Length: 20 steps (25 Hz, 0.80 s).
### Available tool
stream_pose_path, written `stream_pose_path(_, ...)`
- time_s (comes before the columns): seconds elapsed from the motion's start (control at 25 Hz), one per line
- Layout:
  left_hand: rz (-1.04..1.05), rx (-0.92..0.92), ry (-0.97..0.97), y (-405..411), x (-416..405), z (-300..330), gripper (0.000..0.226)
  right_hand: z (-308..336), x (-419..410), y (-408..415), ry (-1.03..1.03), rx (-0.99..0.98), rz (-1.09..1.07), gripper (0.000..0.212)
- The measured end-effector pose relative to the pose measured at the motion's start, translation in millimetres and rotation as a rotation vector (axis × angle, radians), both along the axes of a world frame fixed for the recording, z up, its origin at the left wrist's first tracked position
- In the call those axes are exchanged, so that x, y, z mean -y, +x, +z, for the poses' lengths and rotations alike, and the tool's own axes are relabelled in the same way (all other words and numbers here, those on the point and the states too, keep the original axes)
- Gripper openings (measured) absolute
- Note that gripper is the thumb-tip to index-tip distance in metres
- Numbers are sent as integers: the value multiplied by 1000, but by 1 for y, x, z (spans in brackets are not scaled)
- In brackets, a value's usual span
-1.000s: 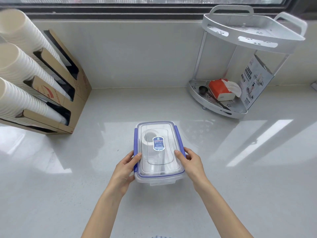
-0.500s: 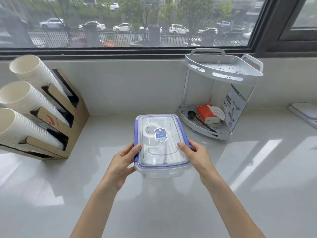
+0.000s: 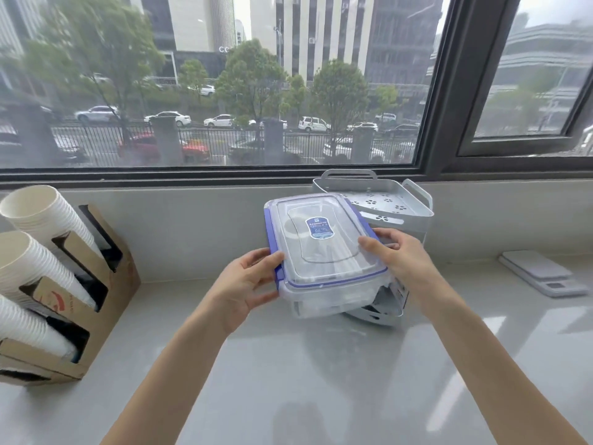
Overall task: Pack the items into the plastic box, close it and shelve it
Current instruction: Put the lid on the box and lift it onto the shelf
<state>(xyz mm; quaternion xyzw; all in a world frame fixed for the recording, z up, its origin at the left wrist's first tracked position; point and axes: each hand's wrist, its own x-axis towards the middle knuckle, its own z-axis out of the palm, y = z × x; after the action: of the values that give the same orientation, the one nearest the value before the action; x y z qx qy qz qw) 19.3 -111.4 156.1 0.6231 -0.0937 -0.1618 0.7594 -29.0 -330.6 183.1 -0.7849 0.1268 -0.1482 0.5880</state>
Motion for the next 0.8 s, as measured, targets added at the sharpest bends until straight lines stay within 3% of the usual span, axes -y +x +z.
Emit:
stream_pose_path(0.4,-65,35,-64,47,80,68,32,62,76,56,-267,134,2,28)
stream_pose_path(0.64,-97,-11,-91,91,134,92,5,87,130,119,-336,171,-103,34)
stream_pose_path(0.8,-77,-72,-112,121,168,89,22,92,160,156,-310,172,-115,33)
